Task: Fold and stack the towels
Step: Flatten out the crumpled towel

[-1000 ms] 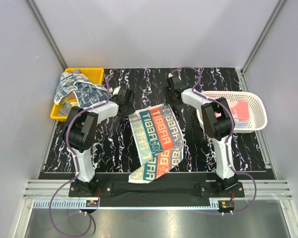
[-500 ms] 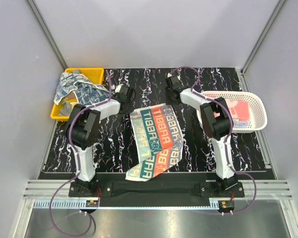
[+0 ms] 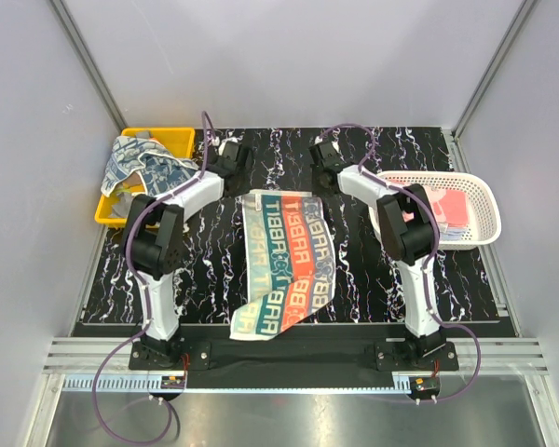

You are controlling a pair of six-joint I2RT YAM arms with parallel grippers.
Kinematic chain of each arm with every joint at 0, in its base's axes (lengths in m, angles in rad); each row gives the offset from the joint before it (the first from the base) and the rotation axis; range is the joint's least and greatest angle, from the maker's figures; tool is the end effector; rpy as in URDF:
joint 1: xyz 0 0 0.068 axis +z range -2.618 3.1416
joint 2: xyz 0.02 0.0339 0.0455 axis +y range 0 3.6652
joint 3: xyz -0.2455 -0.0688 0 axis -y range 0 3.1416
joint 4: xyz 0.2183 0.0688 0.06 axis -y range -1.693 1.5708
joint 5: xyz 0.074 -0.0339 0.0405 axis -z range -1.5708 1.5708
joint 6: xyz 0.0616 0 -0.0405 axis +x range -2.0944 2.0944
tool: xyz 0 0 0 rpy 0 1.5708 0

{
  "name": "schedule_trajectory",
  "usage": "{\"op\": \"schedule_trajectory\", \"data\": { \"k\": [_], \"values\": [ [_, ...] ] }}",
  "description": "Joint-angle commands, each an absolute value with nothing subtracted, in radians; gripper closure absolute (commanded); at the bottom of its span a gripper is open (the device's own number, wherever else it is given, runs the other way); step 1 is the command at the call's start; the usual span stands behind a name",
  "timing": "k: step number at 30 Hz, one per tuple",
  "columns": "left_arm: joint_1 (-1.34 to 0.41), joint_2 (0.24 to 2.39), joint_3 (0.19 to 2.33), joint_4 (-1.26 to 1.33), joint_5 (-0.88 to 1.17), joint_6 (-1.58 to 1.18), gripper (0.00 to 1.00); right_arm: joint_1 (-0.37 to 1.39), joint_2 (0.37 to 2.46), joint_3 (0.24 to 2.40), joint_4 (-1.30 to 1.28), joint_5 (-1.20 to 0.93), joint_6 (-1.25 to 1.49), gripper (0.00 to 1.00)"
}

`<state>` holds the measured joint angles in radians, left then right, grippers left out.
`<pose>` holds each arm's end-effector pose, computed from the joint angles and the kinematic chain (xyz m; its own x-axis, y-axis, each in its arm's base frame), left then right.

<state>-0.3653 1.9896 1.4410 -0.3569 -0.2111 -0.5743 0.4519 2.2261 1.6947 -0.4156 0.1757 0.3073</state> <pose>0.3971 -0.1381 0.1695 -0.7411 -0.2853 -0.6078 -0.2074 0.9582 -0.1969 0.4247 0.1942 0.1400 -0.7983 -0.0564 -0.5997 -0.1014 0.9940 0.0415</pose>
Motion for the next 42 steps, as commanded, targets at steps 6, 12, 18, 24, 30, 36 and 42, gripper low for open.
{"op": "schedule_trajectory", "data": {
  "k": [6, 12, 18, 24, 30, 36, 42],
  "values": [
    [-0.353, 1.778, 1.479, -0.406, -0.245, -0.486, 1.00, 0.457, 2.022, 1.659, -0.451, 0.232, 0.319, 1.00],
    [-0.370, 1.623, 1.330, -0.394, -0.195, -0.512, 1.00, 0.459, 1.844, 1.504, -0.423, 0.213, 0.347, 1.00],
    [-0.431, 1.410, 1.229, -0.390, -0.206, -0.499, 1.00, 0.465, 1.607, 1.375, -0.394, 0.170, 0.359, 1.00],
    [-0.448, 1.255, 1.288, -0.433, -0.215, -0.477, 1.00, 0.479, 1.410, 1.423, -0.449, 0.134, 0.330, 1.00],
    [-0.448, 1.284, 1.406, -0.445, -0.259, -0.436, 1.00, 0.479, 1.414, 1.572, -0.482, 0.133, 0.276, 1.00],
    [-0.443, 1.325, 1.505, -0.384, -0.302, -0.411, 1.00, 0.479, 1.471, 1.676, -0.454, 0.172, 0.210, 1.00],
    [-0.446, 1.266, 1.577, -0.385, -0.229, -0.413, 1.00, 0.479, 1.433, 1.720, -0.480, 0.176, 0.207, 1.00]
  ]
}}
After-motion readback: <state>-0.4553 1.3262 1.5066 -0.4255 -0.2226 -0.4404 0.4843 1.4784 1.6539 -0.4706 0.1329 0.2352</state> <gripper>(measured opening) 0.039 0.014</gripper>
